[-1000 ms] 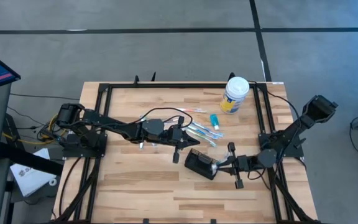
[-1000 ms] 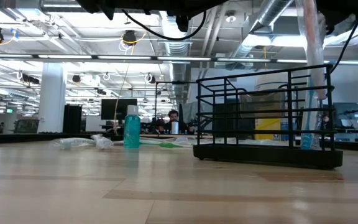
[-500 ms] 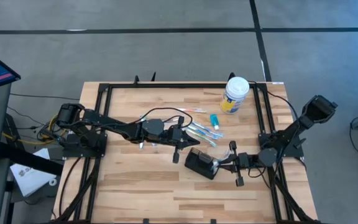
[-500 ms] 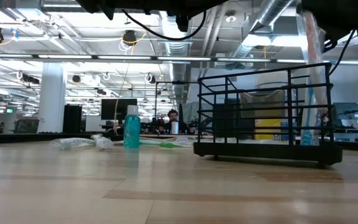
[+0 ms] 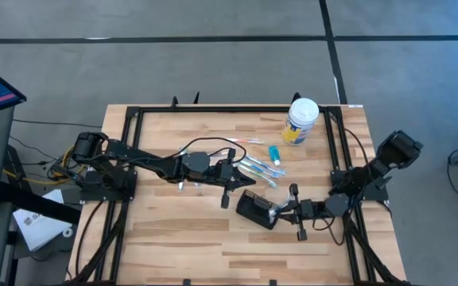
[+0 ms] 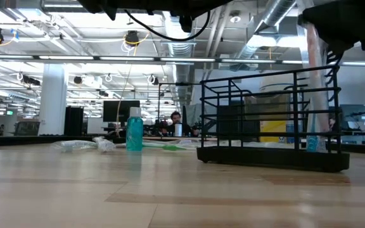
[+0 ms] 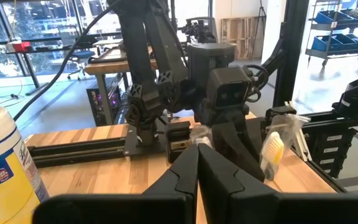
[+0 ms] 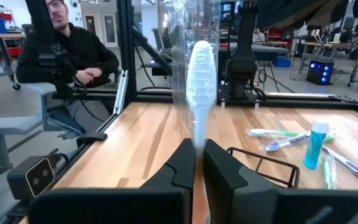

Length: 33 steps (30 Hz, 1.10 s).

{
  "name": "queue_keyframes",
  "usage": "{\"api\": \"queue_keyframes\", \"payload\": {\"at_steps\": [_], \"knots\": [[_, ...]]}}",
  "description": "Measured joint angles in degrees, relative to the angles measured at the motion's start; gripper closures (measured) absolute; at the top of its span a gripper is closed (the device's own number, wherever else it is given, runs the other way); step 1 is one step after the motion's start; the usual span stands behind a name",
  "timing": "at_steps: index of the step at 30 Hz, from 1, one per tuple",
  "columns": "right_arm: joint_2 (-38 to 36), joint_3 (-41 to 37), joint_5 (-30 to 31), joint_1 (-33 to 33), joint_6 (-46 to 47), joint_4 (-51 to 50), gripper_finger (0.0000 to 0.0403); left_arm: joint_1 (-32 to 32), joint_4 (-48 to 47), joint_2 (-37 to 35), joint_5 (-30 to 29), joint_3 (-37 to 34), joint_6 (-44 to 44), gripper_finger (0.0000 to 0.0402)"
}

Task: Pick & Place toothbrushing station
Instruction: Put the bottom orange toothbrush into the mesh organizer

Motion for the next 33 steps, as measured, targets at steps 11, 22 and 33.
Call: {"api": "queue_keyframes", "payload": {"at_steps": [11,22,33], "knots": [[-0.02,0.00,-0.09,0.04,-0.17,-1.14,0.0354,0.00,0.00,0.00,-0.02,0.02,0.02,0.0399],[-0.03,0.00,-0.68,0.22,0.30,-1.56,0.0348,0.00,0.00,0.00,0.00,0.00,0.00,0.0399],[-0.04,0.00,-1.55,0.57,0.31,-1.44,0.0348,0.00,0.00,0.00,-0.02,0.02,0.01,0.0399]]}}
